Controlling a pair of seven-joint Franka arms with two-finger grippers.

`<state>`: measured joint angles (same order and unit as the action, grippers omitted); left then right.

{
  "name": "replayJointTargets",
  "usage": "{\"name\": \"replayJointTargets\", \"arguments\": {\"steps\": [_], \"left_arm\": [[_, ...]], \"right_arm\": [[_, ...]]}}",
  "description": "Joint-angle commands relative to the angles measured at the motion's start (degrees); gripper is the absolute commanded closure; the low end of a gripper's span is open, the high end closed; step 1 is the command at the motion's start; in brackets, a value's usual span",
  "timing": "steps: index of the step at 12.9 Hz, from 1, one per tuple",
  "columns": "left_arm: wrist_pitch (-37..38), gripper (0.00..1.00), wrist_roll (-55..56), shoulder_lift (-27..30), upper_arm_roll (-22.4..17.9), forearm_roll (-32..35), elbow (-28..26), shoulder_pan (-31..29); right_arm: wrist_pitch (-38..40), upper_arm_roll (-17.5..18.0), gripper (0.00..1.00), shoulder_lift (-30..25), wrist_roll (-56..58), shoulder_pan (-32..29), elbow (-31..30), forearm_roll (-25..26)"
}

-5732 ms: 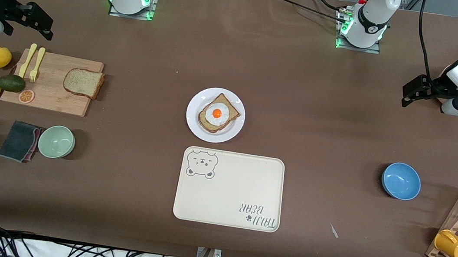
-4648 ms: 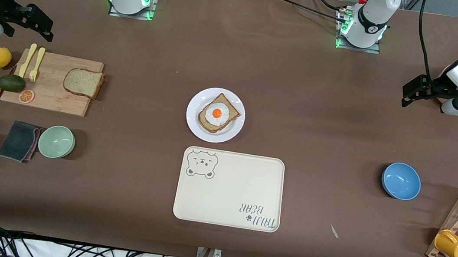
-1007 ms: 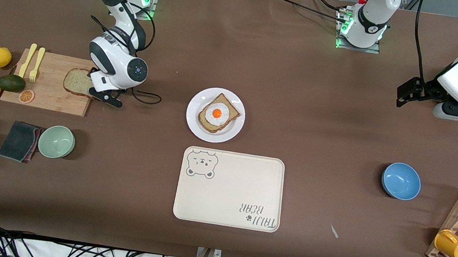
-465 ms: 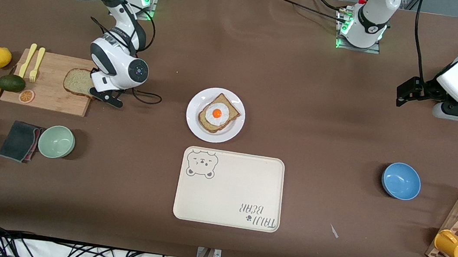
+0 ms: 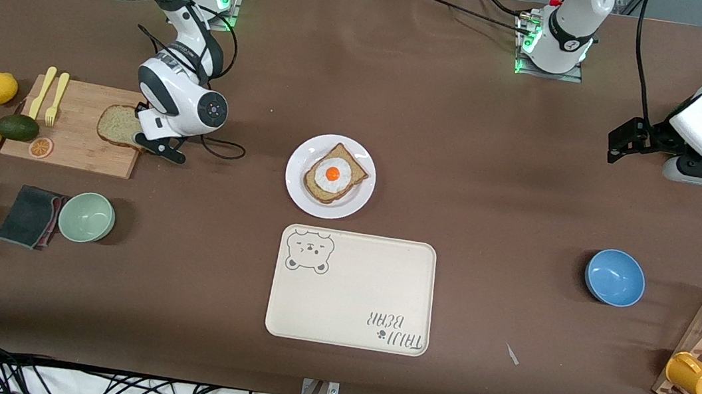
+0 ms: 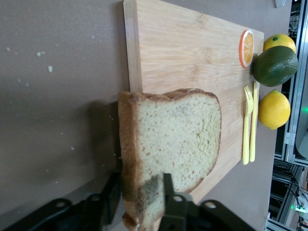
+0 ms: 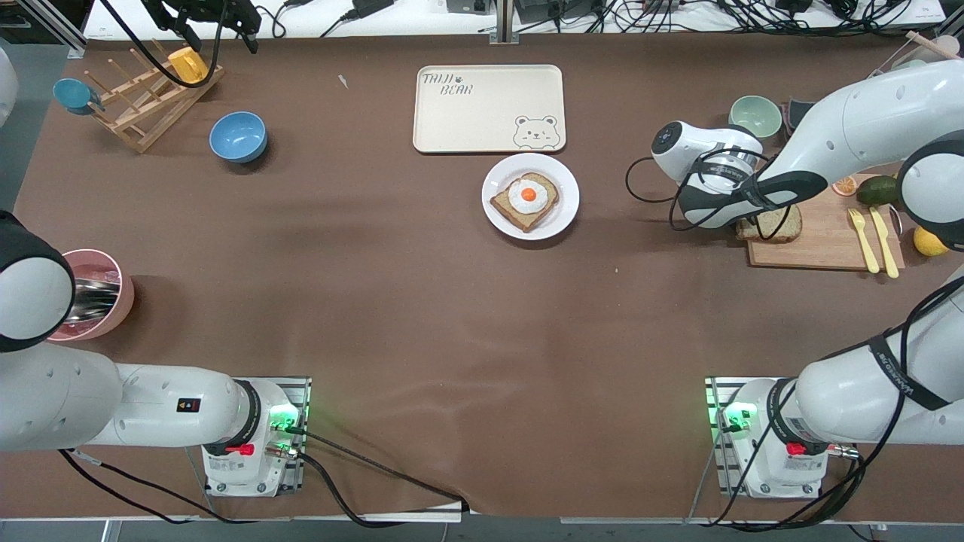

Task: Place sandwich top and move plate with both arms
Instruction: 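Grasp the bread slice edge with the right gripper and lift it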

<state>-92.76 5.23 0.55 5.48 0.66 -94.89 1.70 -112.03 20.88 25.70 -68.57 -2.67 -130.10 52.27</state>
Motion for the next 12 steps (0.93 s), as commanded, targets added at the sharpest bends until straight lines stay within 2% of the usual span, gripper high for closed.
{"name": "replayJointTargets", "arguments": {"steps": [1, 2, 3, 7, 9, 12], "left_arm": [[1.36, 0.0, -0.22, -0.2, 0.06, -1.8, 1.38, -0.12], [1.36, 0.0, -0.22, -0.11, 0.06, -1.8, 1.38, -0.12], [1.36, 0.0, -0.22, -0.11, 0.06, -1.8, 1.38, -0.12], [1.36, 0.0, -0.22, -0.2, 0.15, -1.8, 1.38, -0.12], [1.36, 0.0, -0.22, -0.11, 0.15, -1.8, 1.38, -0.12], [1.36, 0.0, -0.22, -0.2, 0.15, -1.8, 1.38, -0.12]], "right_arm": [[0.23, -0.14, 0.83, -0.65, -1.13, -0.14, -1.38, 1.52], [0.06, -0.14, 0.96, -0.65, -1.13, -0.14, -1.39, 1.52], [-0.03, -0.14, 1.0, -0.57, -1.04, -0.14, -1.39, 1.52], [0.49, 1.08, 1.0, -2.4, 2.98, -0.05, -0.08, 1.34], [3.28, 4.41, 1.0, -3.9, 7.46, 0.21, 3.69, -1.36], [10.05, 13.19, 1.0, -5.4, 14.85, 0.21, 12.9, -9.44]]}}
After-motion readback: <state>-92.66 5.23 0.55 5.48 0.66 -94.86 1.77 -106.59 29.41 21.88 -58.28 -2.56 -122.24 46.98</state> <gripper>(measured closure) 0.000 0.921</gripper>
